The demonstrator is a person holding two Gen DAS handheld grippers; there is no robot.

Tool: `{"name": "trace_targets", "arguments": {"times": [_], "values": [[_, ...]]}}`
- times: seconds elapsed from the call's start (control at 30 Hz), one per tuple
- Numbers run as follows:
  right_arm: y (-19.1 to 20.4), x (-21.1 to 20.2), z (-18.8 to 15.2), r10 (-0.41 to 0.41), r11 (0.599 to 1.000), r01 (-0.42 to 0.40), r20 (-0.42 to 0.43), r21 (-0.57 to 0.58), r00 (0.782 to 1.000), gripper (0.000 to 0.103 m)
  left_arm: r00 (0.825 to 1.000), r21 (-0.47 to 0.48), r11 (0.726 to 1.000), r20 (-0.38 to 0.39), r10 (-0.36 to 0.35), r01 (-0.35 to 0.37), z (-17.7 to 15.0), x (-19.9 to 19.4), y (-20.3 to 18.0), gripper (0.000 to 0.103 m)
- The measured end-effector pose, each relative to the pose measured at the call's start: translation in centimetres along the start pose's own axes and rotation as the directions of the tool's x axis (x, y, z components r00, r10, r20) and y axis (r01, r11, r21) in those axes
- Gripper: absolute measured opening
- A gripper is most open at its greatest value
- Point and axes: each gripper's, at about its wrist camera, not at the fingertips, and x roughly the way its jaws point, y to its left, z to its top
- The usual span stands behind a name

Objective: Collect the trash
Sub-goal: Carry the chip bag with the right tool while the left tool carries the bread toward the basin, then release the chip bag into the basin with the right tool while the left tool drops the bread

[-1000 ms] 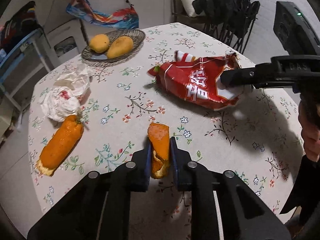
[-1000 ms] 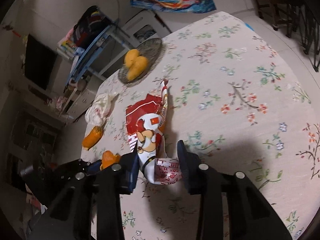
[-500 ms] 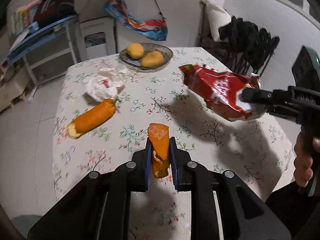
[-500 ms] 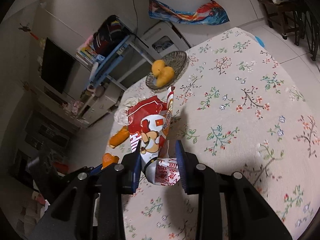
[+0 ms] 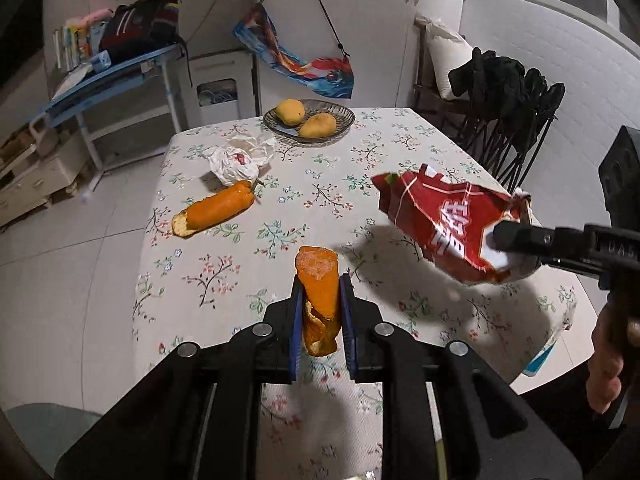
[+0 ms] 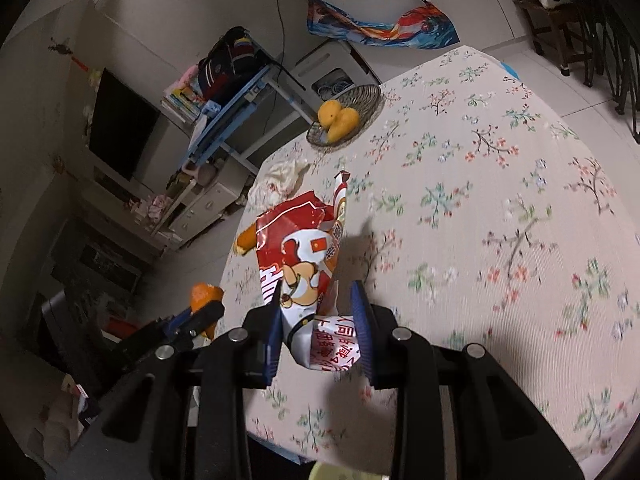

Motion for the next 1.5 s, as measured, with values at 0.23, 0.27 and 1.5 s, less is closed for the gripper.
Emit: {"name": "trace_targets", "arguments": {"times": [0.23, 0.27, 1.5], "values": [[0.4, -1.2, -1.8, -0.016, 1.000, 0.016, 0.003, -0.019, 1.000, 0.032, 1.000, -0.012, 1.000, 0.022, 0.008, -0.007, -1.7, -1.8, -0.5, 0.017], [0.4, -1.4, -2.2, -0.018, 1.000, 0.018, 0.005, -0.025, 1.000, 0.032, 1.000, -0.014, 1.000, 0.024, 0.008, -0.008, -2.0, -2.1, -0.6, 0.017], [4.8, -1.1, -19.6, -0.226, 0.922, 0.090, -0.334, -0.378, 0.915, 0.033, 0.998, -0.106, 0.994, 0.063, -0.020, 0.026, -9.5, -8.7, -0.5, 0.017]]}}
